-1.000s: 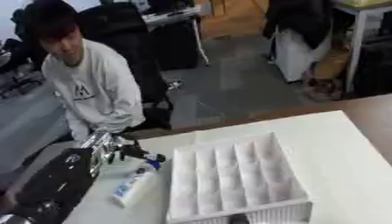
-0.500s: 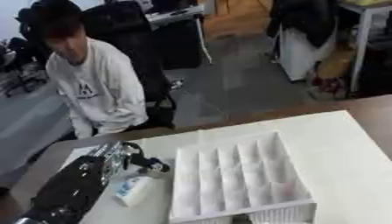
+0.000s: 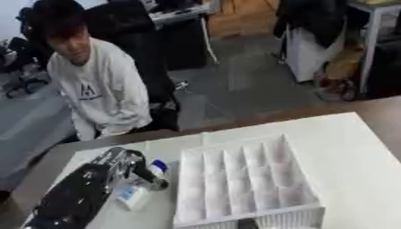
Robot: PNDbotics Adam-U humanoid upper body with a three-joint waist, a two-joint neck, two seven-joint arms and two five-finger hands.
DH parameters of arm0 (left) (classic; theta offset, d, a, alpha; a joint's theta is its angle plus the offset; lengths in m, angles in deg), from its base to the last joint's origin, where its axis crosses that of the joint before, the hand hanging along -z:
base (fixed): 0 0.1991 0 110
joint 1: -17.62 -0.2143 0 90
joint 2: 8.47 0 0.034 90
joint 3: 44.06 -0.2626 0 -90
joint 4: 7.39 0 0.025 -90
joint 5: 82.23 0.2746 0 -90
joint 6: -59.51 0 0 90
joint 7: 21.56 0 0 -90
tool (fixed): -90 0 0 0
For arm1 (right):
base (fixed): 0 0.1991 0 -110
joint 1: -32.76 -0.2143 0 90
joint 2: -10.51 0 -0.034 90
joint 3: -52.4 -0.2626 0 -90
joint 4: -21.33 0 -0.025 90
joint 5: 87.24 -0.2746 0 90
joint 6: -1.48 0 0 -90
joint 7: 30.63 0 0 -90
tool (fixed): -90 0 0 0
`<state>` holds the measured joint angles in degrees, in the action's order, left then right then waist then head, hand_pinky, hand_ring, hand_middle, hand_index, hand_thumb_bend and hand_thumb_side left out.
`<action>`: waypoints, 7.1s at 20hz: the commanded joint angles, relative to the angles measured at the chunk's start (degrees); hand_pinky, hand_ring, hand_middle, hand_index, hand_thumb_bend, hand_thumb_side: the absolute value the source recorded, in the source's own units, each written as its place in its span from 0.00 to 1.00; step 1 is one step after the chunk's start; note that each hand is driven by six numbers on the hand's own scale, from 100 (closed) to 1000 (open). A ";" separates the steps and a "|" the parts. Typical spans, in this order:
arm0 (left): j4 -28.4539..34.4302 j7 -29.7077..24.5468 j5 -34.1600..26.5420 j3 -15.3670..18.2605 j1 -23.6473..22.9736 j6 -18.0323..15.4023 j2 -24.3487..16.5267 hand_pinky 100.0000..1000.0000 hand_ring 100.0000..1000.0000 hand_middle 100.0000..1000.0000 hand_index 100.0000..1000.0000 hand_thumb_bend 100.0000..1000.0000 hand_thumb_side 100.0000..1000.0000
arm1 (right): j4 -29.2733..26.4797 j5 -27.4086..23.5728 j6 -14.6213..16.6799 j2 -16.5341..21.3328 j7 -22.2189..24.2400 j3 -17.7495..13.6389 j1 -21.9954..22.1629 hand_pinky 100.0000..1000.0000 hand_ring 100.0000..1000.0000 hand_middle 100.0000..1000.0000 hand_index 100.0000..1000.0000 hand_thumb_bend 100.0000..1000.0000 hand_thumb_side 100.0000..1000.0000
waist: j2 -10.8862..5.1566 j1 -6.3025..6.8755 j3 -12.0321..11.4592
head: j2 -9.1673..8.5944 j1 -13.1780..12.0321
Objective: Pick up objects on the table and place them in the box.
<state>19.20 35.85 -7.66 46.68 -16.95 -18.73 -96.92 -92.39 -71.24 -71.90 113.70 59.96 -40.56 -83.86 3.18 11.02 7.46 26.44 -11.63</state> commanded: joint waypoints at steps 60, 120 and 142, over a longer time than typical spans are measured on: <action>4.38 21.81 -7.04 -0.57 2.46 -5.87 -6.38 0.00 0.00 0.00 0.22 0.00 0.55 | -0.87 0.32 -0.08 1.26 0.45 -0.43 -0.23 0.40 0.46 0.39 0.52 0.31 0.84 | -0.80 -0.53 -0.89 | 2.42 -2.24; 21.03 13.17 -31.34 -22.09 1.79 -48.85 -1.91 0.24 0.47 0.57 0.71 0.26 0.84 | -0.87 0.00 -0.16 0.90 0.98 0.09 -2.07 0.40 0.46 0.39 0.52 0.32 0.85 | -0.46 0.32 0.56 | 1.16 -2.44; 35.64 19.87 -40.13 -16.85 -8.27 -48.88 -9.13 0.58 0.82 0.87 0.92 0.80 0.96 | -0.87 0.52 -0.29 1.57 0.23 -0.78 -1.48 0.40 0.46 0.39 0.52 0.32 0.85 | -0.17 0.31 -0.82 | 1.75 -1.45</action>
<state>51.43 54.34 -44.78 28.63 -25.94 -68.45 -102.79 -92.39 -70.91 -72.17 113.91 60.57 -40.68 -84.81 3.61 11.90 6.70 28.50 -13.49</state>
